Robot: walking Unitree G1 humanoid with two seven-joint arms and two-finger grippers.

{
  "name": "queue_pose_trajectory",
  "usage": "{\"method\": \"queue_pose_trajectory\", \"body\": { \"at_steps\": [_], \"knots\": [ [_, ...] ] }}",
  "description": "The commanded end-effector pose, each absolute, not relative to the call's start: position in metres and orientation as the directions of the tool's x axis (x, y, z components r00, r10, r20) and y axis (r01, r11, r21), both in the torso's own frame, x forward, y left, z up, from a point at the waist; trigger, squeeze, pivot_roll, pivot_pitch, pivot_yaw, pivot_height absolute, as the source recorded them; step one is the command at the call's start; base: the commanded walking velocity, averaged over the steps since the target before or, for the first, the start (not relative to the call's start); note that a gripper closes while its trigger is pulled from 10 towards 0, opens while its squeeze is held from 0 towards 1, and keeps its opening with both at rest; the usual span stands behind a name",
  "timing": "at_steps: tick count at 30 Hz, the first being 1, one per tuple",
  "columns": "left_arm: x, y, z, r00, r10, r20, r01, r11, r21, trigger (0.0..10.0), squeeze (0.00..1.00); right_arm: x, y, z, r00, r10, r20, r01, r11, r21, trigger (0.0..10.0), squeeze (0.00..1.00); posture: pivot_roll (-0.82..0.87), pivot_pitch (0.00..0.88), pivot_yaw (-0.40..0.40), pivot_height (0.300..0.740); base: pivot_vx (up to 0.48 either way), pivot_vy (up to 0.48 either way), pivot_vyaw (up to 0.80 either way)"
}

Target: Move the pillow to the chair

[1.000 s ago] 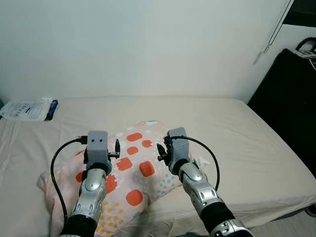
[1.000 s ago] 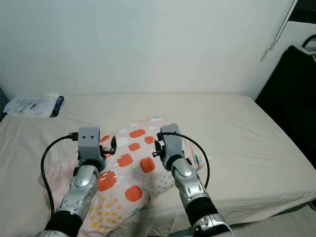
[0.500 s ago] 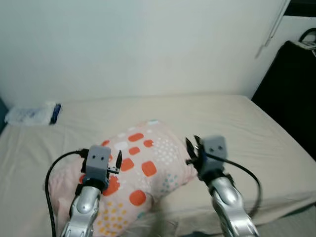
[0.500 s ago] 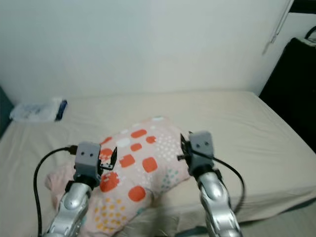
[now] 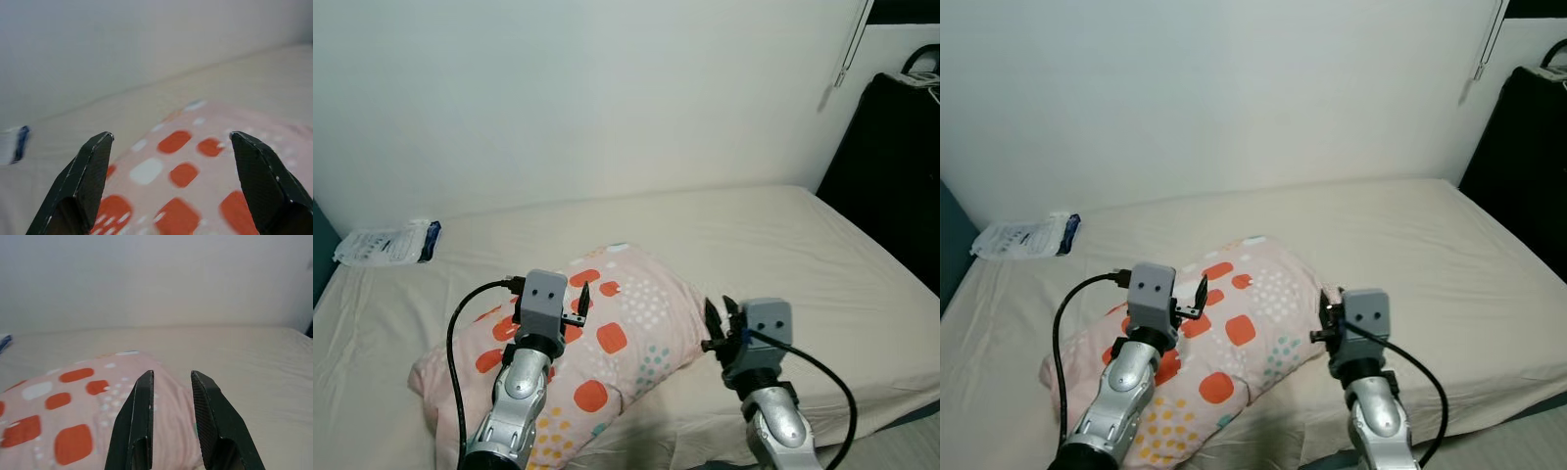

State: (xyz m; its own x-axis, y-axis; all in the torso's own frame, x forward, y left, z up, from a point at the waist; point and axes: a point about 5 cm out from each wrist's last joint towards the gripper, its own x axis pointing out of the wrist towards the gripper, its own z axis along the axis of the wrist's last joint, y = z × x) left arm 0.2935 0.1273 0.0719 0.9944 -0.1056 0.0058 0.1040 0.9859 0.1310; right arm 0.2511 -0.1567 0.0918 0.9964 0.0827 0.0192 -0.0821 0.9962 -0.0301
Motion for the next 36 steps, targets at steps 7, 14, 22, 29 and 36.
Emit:
{"method": "queue_pose_trajectory", "body": {
  "at_steps": [7, 14, 22, 29, 36],
  "knots": [
    [0.293, 0.172, 0.056, 0.995, 0.056, -0.082, -0.034, 0.969, 0.244, 10.0, 0.00, 0.270, -0.144, 0.094, 0.986, 0.168, -0.009, -0.168, 0.985, -0.030, 10.0, 0.00, 0.04, 0.000, -0.045, 0.740, 0.000, 0.000, 0.00],
    [0.278, 0.188, 0.051, 0.988, 0.136, -0.073, -0.118, 0.970, 0.214, 10.0, 0.00, 0.292, -0.121, 0.100, 0.951, 0.308, -0.016, -0.309, 0.951, -0.034, 10.0, 0.00, 0.09, 0.000, -0.119, 0.740, 0.000, 0.000, 0.00],
    [0.270, 0.183, 0.050, 0.991, 0.125, -0.042, -0.116, 0.976, 0.182, 10.0, 0.00, 0.297, -0.120, 0.098, 0.945, 0.324, -0.037, -0.326, 0.944, -0.043, 10.0, 0.00, 0.10, 0.000, -0.136, 0.740, 0.000, 0.000, 0.00],
    [0.265, 0.177, 0.060, 0.998, 0.040, 0.039, -0.045, 0.990, 0.135, 10.0, 0.00, 0.286, -0.141, 0.095, 0.975, 0.222, -0.029, -0.223, 0.975, -0.027, 10.0, 0.00, 0.07, 0.000, -0.094, 0.740, 0.000, 0.000, 0.00],
    [0.250, 0.174, 0.058, 1.000, -0.022, 0.014, 0.020, 0.990, 0.142, 10.0, 0.00, 0.266, -0.151, 0.087, 0.983, 0.179, -0.045, -0.180, 0.983, -0.018, 10.0, 0.00, 0.05, 0.000, -0.061, 0.740, 0.000, 0.000, 0.00]
  ]
}}
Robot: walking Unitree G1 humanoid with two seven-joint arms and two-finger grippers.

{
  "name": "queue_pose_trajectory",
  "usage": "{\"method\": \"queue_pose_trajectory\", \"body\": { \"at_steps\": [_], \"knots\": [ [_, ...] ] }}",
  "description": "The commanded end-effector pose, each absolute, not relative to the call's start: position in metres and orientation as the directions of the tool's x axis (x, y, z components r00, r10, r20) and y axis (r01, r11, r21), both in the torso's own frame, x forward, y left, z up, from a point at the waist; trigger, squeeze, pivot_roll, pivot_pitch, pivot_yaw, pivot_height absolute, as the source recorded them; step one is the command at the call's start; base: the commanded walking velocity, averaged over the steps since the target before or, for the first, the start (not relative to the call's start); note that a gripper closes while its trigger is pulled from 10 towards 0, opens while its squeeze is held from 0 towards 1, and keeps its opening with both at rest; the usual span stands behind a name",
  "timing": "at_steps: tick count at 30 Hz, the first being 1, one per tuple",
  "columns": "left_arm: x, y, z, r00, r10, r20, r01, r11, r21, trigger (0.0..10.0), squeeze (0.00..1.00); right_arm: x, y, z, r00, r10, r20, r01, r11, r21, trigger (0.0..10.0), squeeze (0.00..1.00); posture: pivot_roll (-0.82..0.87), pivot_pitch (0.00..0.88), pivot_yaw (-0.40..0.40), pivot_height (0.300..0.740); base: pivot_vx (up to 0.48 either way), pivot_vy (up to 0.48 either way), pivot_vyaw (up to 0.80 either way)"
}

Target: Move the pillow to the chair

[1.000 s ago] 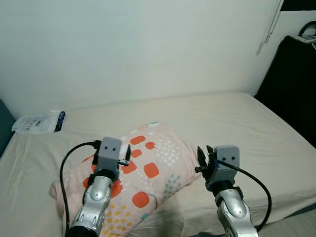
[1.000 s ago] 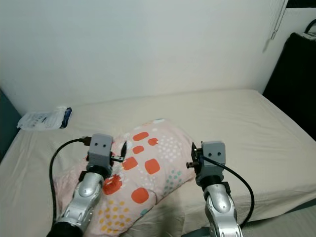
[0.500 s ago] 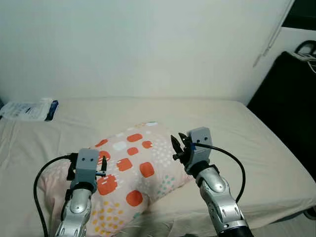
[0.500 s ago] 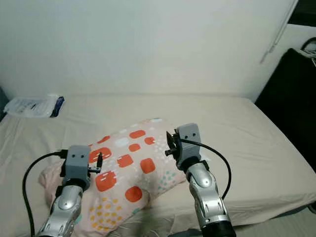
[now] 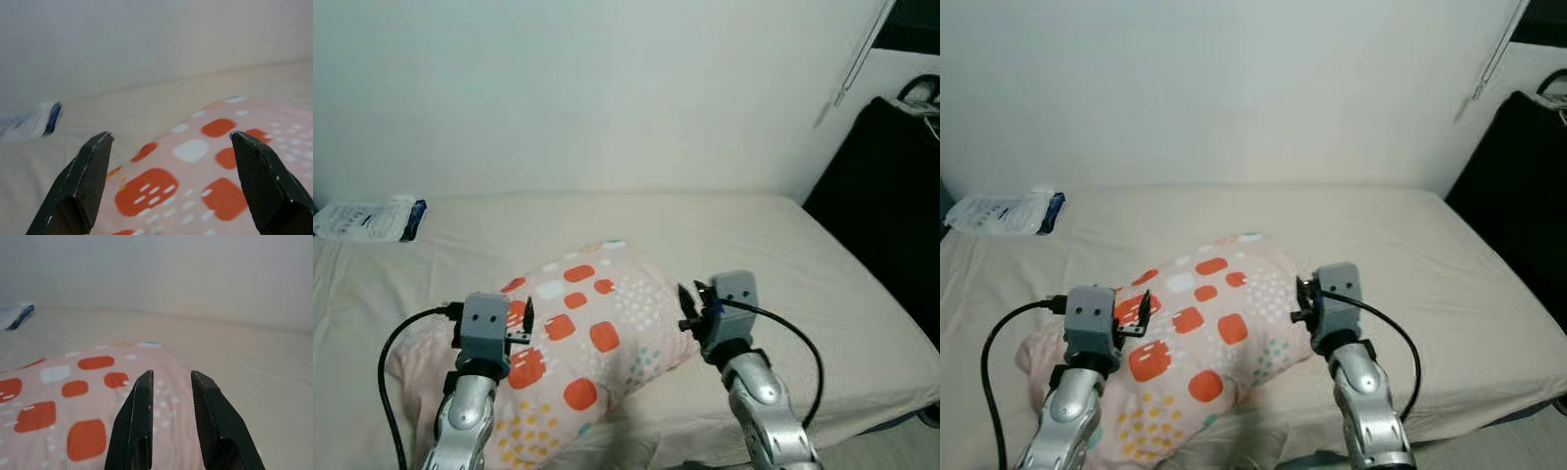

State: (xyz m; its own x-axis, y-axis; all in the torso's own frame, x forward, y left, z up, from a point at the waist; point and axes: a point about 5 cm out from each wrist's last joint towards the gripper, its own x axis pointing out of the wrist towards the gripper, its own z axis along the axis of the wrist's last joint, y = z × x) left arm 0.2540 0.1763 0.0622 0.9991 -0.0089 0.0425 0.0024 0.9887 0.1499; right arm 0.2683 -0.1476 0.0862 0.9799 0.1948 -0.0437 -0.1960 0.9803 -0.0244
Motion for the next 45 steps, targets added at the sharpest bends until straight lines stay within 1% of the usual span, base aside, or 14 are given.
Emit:
{"method": "queue_pose_trajectory", "body": {
  "at_steps": [1, 5, 7, 12, 15, 16, 18, 25, 33, 45],
  "knots": [
    [0.246, 0.175, 0.057, 1.000, -0.026, 0.007, 0.025, 0.990, 0.142, 10.0, 0.00, 0.263, -0.152, 0.085, 0.983, 0.174, -0.050, -0.175, 0.984, -0.017, 10.0, 0.00, 0.04, 0.000, -0.058, 0.740, 0.000, 0.000, 0.00],
    [0.239, 0.177, 0.054, 1.000, -0.024, -0.006, 0.025, 0.990, 0.137, 10.0, 0.00, 0.257, -0.154, 0.083, 0.984, 0.171, -0.058, -0.172, 0.985, -0.018, 10.0, 0.00, 0.04, 0.000, -0.059, 0.740, 0.000, 0.000, 0.00],
    [0.236, 0.180, 0.051, 1.000, 0.003, -0.022, 0.000, 0.991, 0.133, 10.0, 0.00, 0.252, -0.155, 0.081, 0.983, 0.172, -0.070, -0.173, 0.985, -0.020, 10.0, 0.00, 0.04, 0.000, -0.061, 0.740, 0.000, 0.000, 0.00],
    [0.233, 0.182, 0.050, 0.999, 0.021, -0.033, -0.017, 0.993, 0.116, 10.0, 0.00, 0.250, -0.154, 0.081, 0.982, 0.173, -0.075, -0.175, 0.984, -0.019, 10.0, 0.00, 0.05, 0.000, -0.064, 0.740, 0.000, 0.000, 0.00],
    [0.230, 0.176, 0.051, 0.998, -0.049, -0.029, 0.052, 0.991, 0.127, 10.0, 0.00, 0.252, -0.150, 0.081, 0.979, 0.189, -0.072, -0.191, 0.982, -0.013, 10.0, 0.00, 0.05, 0.000, -0.068, 0.740, 0.000, 0.000, 0.00],
    [0.230, 0.176, 0.051, 0.998, -0.049, -0.029, 0.052, 0.991, 0.127, 10.0, 0.00, 0.252, -0.150, 0.081, 0.979, 0.189, -0.072, -0.191, 0.982, -0.013, 10.0, 0.00, 0.05, 0.000, -0.068, 0.740, 0.000, 0.000, 0.00],
    [0.223, 0.174, 0.048, 0.994, -0.093, -0.056, 0.100, 0.986, 0.137, 10.0, 0.00, 0.252, -0.146, 0.082, 0.972, 0.222, -0.072, -0.223, 0.975, -0.015, 10.0, 0.00, 0.05, 0.000, -0.071, 0.740, 0.000, 0.000, 0.00],
    [0.223, 0.177, 0.047, 0.996, -0.048, -0.069, 0.057, 0.990, 0.127, 10.0, 0.00, 0.252, -0.148, 0.082, 0.973, 0.216, -0.080, -0.218, 0.976, -0.017, 10.0, 0.00, 0.06, 0.000, -0.079, 0.740, 0.000, 0.000, 0.00],
    [0.229, 0.175, 0.048, 0.997, -0.034, -0.068, 0.043, 0.991, 0.128, 10.0, 0.00, 0.253, -0.148, 0.082, 0.974, 0.212, -0.084, -0.214, 0.977, -0.016, 10.0, 0.00, 0.06, 0.000, -0.077, 0.740, 0.000, 0.000, 0.00],
    [0.228, 0.177, 0.047, 0.996, -0.024, -0.082, 0.035, 0.990, 0.136, 10.0, 0.00, 0.251, -0.148, 0.081, 0.973, 0.214, -0.089, -0.216, 0.976, -0.016, 10.0, 0.00, 0.06, 0.000, -0.081, 0.740, 0.000, 0.000, 0.00]
  ]
}}
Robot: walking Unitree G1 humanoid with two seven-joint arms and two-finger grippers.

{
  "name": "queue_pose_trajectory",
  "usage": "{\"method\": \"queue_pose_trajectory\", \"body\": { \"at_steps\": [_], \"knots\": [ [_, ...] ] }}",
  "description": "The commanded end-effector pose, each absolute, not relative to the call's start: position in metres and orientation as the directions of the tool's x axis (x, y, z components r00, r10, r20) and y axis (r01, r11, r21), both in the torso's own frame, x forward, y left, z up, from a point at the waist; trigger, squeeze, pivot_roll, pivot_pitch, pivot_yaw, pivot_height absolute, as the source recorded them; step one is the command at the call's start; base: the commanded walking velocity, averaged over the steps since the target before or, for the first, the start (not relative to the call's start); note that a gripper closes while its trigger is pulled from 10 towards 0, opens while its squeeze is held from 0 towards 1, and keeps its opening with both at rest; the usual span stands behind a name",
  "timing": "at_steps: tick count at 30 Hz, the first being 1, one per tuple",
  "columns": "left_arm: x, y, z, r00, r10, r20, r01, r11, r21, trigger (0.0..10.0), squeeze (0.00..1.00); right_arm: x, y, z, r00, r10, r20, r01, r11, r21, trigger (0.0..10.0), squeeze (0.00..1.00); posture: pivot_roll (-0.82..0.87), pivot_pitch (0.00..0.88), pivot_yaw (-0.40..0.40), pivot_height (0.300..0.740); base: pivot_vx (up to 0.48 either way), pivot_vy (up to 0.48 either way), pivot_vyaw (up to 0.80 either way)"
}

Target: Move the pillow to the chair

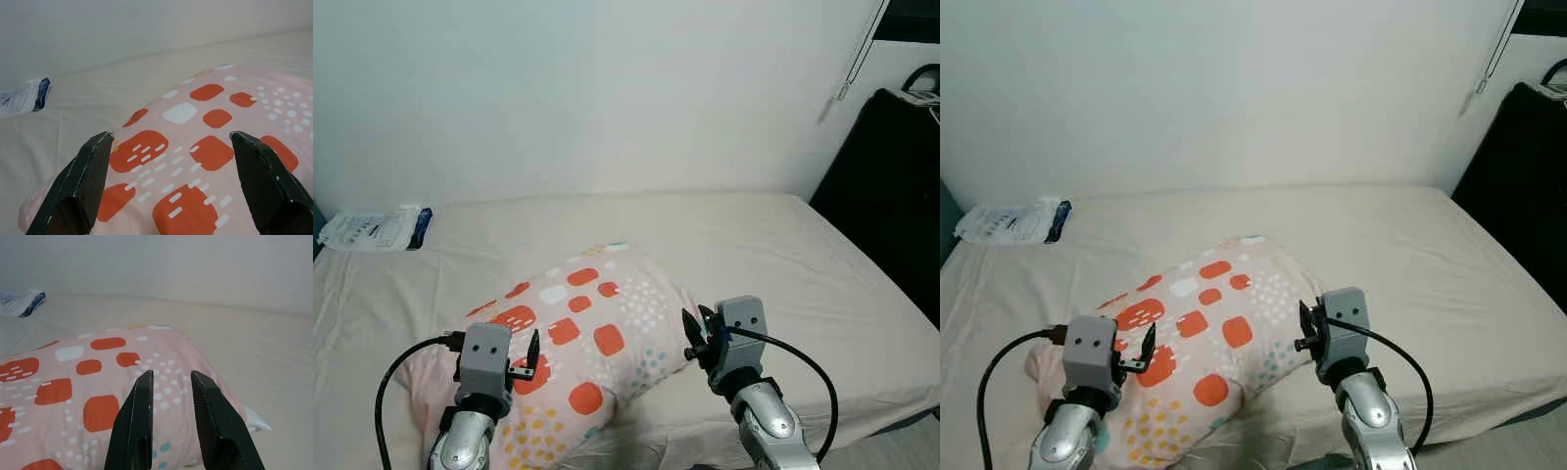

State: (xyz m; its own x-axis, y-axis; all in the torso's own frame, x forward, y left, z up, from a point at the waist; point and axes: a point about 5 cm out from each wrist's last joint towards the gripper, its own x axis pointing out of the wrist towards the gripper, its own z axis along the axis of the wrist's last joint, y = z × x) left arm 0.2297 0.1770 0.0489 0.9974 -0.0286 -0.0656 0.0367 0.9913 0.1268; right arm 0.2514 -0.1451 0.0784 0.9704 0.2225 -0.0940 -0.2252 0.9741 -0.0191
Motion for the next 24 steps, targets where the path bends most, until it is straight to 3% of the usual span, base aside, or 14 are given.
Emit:
{"method": "queue_pose_trajectory", "body": {
  "at_steps": [1, 9, 24],
  "knots": [
    [0.228, 0.177, 0.047, 0.996, -0.024, -0.082, 0.035, 0.990, 0.136, 10.0, 0.00, 0.251, -0.148, 0.081, 0.973, 0.214, -0.089, -0.216, 0.976, -0.016, 10.0, 0.00, 0.06, 0.000, -0.081, 0.740, 0.000, 0.000, 0.00],
    [0.228, 0.184, 0.047, 0.995, 0.050, -0.088, -0.038, 0.990, 0.138, 10.0, 0.00, 0.262, -0.148, 0.087, 0.974, 0.215, -0.068, -0.216, 0.976, -0.019, 10.0, 0.00, 0.08, 0.000, -0.095, 0.740, 0.000, 0.000, 0.00],
    [0.235, 0.181, 0.042, 0.988, 0.054, -0.146, -0.032, 0.988, 0.152, 10.0, 0.00, 0.266, -0.148, 0.086, 0.973, 0.219, -0.078, -0.221, 0.975, -0.009, 10.0, 0.00, 0.08, 0.000, -0.089, 0.740, 0.000, 0.000, 0.00]
  ]
}}
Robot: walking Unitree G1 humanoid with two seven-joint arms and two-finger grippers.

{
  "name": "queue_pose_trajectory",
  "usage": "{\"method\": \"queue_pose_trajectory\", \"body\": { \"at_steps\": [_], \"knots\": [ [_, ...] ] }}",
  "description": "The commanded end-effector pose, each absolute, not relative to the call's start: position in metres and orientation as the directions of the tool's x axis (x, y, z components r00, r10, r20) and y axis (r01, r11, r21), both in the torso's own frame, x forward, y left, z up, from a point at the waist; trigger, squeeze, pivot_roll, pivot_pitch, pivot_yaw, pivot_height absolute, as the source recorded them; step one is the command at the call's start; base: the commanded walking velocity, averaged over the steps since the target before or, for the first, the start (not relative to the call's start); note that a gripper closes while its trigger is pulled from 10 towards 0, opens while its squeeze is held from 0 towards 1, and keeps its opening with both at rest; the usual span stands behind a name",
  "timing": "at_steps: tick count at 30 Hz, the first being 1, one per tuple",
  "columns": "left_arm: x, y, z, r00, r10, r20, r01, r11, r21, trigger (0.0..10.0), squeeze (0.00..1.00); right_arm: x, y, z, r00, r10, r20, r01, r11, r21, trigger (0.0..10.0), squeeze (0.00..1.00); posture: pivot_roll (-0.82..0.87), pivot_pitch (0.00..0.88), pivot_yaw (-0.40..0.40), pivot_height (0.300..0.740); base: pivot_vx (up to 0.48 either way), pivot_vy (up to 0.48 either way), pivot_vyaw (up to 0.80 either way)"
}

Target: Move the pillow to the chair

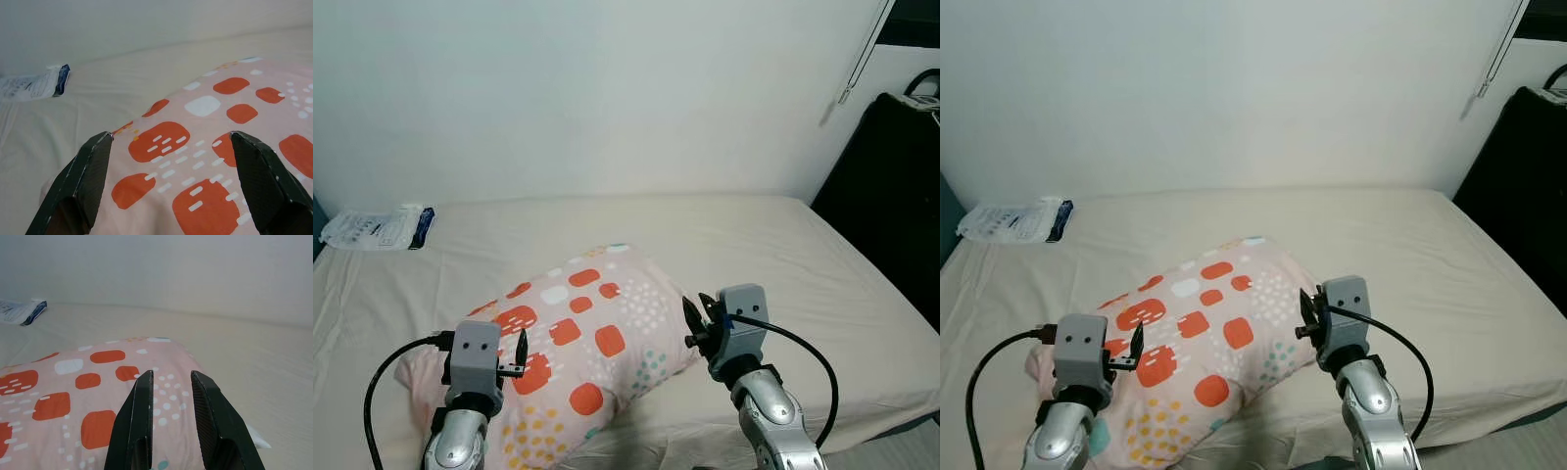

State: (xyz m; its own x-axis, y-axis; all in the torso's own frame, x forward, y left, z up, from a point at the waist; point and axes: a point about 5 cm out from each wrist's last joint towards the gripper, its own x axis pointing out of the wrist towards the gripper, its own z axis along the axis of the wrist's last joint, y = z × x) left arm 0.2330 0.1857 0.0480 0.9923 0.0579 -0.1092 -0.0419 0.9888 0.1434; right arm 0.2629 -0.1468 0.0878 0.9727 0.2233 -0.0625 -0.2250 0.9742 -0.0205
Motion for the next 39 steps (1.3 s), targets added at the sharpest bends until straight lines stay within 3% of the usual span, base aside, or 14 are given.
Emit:
{"method": "queue_pose_trajectory", "body": {
  "at_steps": [1, 10, 16, 23, 25, 29, 31, 36, 39],
  "knots": [
    [0.235, 0.181, 0.042, 0.988, 0.054, -0.146, -0.032, 0.988, 0.152, 10.0, 0.00, 0.266, -0.148, 0.086, 0.973, 0.219, -0.078, -0.221, 0.975, -0.009, 10.0, 0.00, 0.08, 0.000, -0.089, 0.740, 0.000, 0.000, 0.00],
    [0.285, 0.165, 0.063, 0.996, 0.020, -0.088, -0.005, 0.987, 0.161, 10.0, 0.00, 0.297, -0.147, 0.098, 0.976, 0.209, -0.064, -0.211, 0.977, -0.022, 10.0, 0.00, 0.08, 0.000, -0.088, 0.740, 0.000, 0.000, 0.00],
    [0.296, 0.143, 0.074, 0.997, -0.059, -0.051, 0.065, 0.989, 0.132, 10.0, 0.00, 0.306, -0.132, 0.105, 0.966, 0.253, -0.043, -0.254, 0.967, -0.004, 10.0, 0.00, 0.07, 0.000, -0.088, 0.740, 0.000, 0.000, 0.00],
    [0.277, 0.154, 0.060, 0.993, -0.072, -0.090, 0.084, 0.987, 0.139, 10.0, 0.00, 0.300, -0.128, 0.094, 0.961, 0.264, -0.085, -0.264, 0.964, 0.009, 10.0, 0.00, 0.08, 0.000, -0.084, 0.740, 0.000, 0.000, 0.00],
    [0.255, 0.171, 0.052, 0.991, -0.067, -0.113, 0.083, 0.986, 0.143, 10.0, 0.00, 0.287, -0.137, 0.088, 0.966, 0.243, -0.084, -0.242, 0.970, 0.020, 10.0, 0.00, 0.08, 0.000, -0.075, 0.740, 0.000, 0.000, 0.00],
    [0.246, 0.177, 0.050, 0.991, -0.064, -0.120, 0.080, 0.988, 0.133, 10.0, 0.00, 0.282, -0.142, 0.087, 0.969, 0.237, -0.075, -0.236, 0.972, 0.021, 10.0, 0.00, 0.08, 0.000, -0.075, 0.740, 0.000, 0.000, 0.00],
    [0.225, 0.192, 0.042, 0.988, -0.033, -0.149, 0.052, 0.991, 0.125, 10.0, 0.00, 0.268, -0.156, 0.082, 0.971, 0.228, -0.077, -0.226, 0.973, 0.041, 10.0, 0.00, 0.08, 0.000, -0.078, 0.740, 0.000, 0.000, 0.00],
    [0.224, 0.194, 0.040, 0.988, 0.011, -0.154, 0.007, 0.993, 0.115, 10.0, 0.00, 0.264, -0.161, 0.078, 0.970, 0.227, -0.091, -0.225, 0.974, 0.037, 10.0, 0.00, 0.08, 0.000, -0.081, 0.740, 0.000, 0.000, 0.00],
    [0.233, 0.182, 0.043, 0.991, -0.009, -0.133, 0.022, 0.996, 0.089, 10.0, 0.00, 0.267, -0.154, 0.080, 0.969, 0.235, -0.082, -0.232, 0.972, 0.039, 10.0, 0.00, 0.08, 0.000, -0.078, 0.740, 0.000, 0.000, 0.00]
  ]
}}
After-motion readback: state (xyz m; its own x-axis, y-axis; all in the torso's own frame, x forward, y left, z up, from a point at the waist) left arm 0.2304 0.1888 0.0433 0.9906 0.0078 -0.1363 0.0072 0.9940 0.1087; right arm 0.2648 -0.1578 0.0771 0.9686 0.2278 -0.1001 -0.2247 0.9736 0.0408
